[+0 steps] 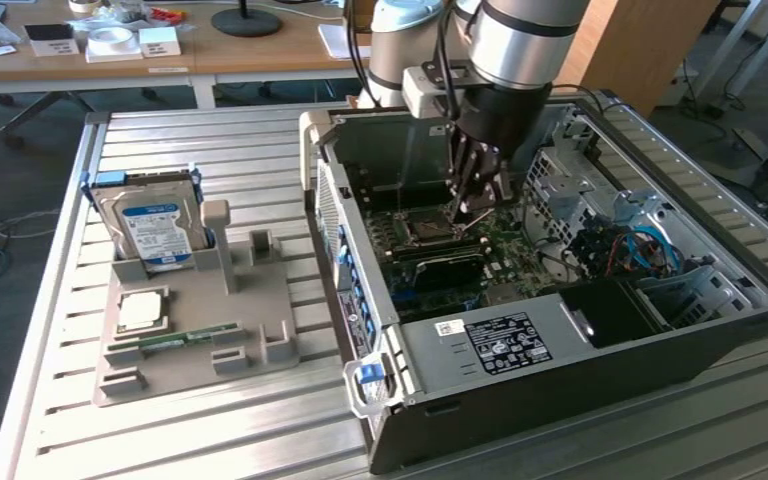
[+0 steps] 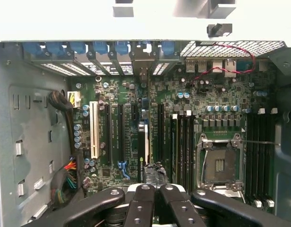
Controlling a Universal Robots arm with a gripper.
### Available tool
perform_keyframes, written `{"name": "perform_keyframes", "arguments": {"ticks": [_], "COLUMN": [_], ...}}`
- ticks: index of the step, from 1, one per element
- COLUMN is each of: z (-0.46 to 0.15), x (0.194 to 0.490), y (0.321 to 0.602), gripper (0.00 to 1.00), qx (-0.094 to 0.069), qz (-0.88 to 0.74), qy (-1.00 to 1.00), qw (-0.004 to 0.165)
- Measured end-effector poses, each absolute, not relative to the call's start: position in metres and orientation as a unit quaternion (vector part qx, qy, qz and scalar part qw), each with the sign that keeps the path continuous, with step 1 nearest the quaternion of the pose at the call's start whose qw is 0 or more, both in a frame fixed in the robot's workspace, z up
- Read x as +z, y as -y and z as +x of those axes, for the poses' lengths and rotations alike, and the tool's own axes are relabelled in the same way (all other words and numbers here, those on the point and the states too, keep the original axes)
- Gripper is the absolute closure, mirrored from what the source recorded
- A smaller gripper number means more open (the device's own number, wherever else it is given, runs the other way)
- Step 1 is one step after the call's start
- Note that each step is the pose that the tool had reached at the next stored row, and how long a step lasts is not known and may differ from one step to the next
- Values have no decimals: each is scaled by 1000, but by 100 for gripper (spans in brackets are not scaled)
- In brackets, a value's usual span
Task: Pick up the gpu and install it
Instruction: 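Press down on the gpu until it lock into place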
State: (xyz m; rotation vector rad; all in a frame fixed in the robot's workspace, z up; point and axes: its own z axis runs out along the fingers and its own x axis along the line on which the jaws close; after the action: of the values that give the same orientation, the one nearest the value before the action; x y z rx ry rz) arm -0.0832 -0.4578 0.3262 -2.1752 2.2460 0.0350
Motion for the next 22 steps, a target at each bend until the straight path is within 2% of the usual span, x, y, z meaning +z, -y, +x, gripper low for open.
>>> {"name": "perform_keyframes", "arguments": {"ticks": [22], "z": [-92], "x": [306], "y": [459], "gripper": [89], "qx": [11], "qz": [-696], "qy": [-718], "qw": [7]}}
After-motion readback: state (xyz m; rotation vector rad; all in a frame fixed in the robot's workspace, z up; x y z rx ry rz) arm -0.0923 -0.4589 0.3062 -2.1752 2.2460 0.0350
